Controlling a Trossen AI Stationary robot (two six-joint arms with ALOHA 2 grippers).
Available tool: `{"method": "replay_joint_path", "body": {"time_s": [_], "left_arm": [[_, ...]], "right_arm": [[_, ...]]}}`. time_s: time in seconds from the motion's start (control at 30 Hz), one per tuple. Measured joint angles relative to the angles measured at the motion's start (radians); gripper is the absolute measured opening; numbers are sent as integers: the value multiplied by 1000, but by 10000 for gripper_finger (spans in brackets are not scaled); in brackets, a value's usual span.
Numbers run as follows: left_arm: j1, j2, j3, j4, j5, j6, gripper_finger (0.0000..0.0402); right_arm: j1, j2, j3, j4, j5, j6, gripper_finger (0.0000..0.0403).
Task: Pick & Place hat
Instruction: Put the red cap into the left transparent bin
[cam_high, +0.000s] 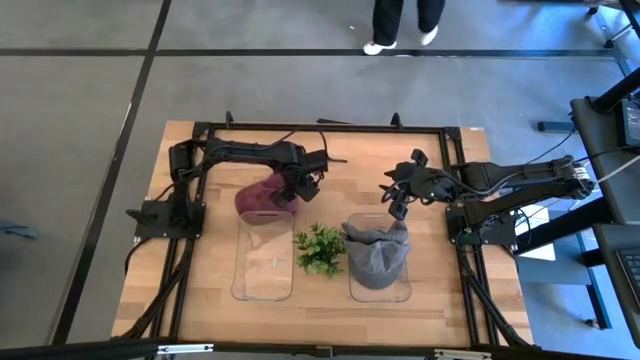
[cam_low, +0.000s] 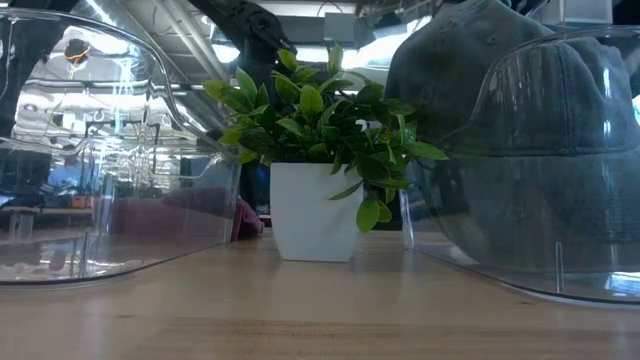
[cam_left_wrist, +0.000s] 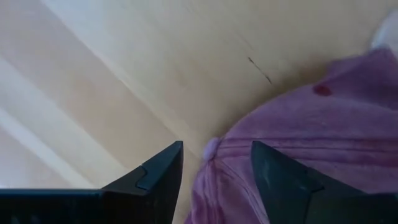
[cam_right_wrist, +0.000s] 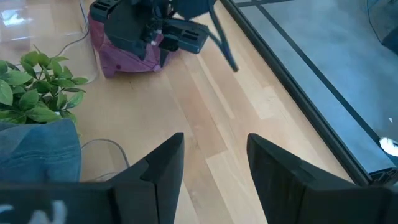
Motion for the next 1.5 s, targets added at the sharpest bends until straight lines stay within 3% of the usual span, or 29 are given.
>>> {"method": "replay_joint_path", "body": {"time_s": [0.37,0.57,0.97,1.5], "left_arm": [[3,1,-85,38,-18,179,170],[3,1,-125,84,-77,192,168],[7,-7,-183,114,-56,187,164],[8,-3,-185,158,-1,183,23]], "right_arm": [[0,0,0,0,1,0,177],[0,0,0,0,1,-21,177],[0,0,0,0,1,-23,177],[0,0,0,0,1,-23,177]]}}
